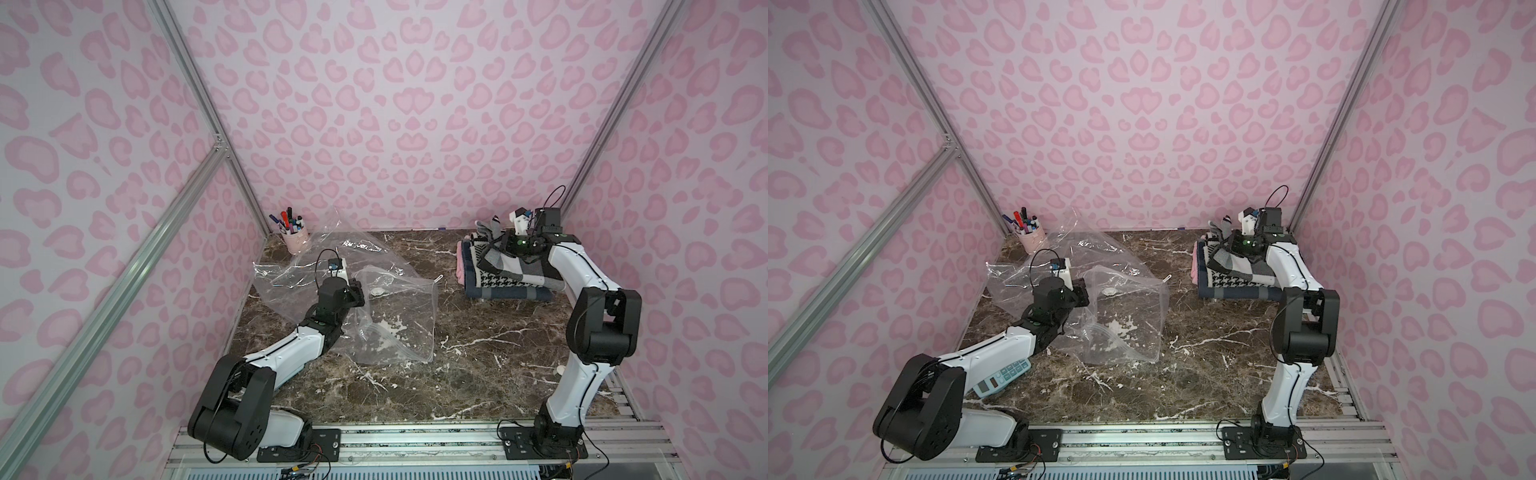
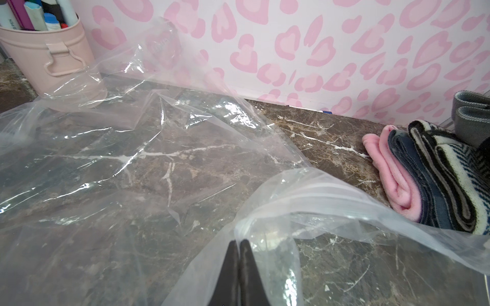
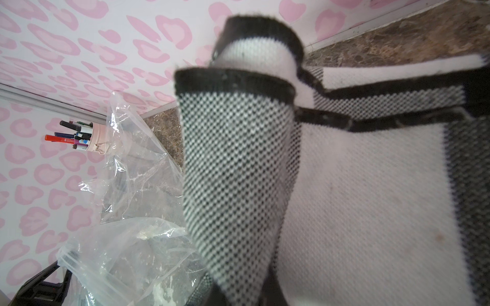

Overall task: Take the blanket out of the vacuum bag
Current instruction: Place the blanket at the corner of the board.

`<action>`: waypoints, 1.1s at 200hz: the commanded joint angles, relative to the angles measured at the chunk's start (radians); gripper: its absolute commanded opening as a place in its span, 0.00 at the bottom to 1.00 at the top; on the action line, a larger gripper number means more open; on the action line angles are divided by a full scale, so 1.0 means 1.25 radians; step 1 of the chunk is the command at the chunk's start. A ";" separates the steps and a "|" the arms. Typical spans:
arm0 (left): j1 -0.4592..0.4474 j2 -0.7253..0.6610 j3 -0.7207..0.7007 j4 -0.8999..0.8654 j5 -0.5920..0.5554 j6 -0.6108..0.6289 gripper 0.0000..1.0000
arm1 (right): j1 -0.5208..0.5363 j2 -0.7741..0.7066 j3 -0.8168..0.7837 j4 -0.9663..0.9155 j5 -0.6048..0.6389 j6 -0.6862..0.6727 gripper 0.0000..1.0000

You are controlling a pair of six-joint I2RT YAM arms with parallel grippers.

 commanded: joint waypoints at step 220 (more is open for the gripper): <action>-0.008 0.050 0.086 0.007 0.053 0.015 0.04 | 0.030 0.043 -0.083 0.168 -0.131 0.007 0.56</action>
